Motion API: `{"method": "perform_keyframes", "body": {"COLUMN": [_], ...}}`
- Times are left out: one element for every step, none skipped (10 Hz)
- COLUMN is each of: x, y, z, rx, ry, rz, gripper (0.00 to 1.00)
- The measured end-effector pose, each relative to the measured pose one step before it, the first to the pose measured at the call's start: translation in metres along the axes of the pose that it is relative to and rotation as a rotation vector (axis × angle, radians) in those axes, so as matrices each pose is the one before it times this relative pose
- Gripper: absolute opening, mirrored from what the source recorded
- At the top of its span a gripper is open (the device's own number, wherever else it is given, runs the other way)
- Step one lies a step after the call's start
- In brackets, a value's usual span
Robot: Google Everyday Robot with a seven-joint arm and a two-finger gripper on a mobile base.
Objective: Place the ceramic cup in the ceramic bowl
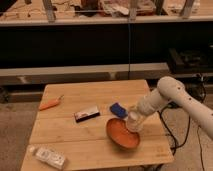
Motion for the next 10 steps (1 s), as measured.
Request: {"method": "perform_keyframes", "body": {"x": [-0.00062, -0.00210, -0.00330, -0.00735, -0.01293, -0.00843, -0.00726, -0.01141, -0.00760, -0.00592], "y": [0.00035, 0.00038, 0.00007, 0.00048, -0.00012, 0.00182, 0.00149, 0.00348, 0.00093, 0.00182], "z": [0.00053, 0.00179, 0.00170, 0.00162, -0.00273, -0.00327, -0.00332, -0.00890, -0.00718, -0.00620], "rx": [-0.00122, 0.00027, -0.00280, -0.00650, -0.00409, -0.00206, -0.00070, 0.00505, 0.00710, 0.00604], "ry": [0.00245, 0.01025, 0.00529, 0.00460, 0.00470, 0.00513, 0.00544, 0.00489, -0.00369, -0.01283], "rz": [-0.00266, -0.00584, -0.00838, -0.01828, -0.03486, -0.02405, -0.01870, -0.02711, -0.01442, -0.01219], "gripper": [0.30, 0.18, 0.10, 0.02, 0.00, 0.00, 0.00, 0.00, 0.00, 0.00]}}
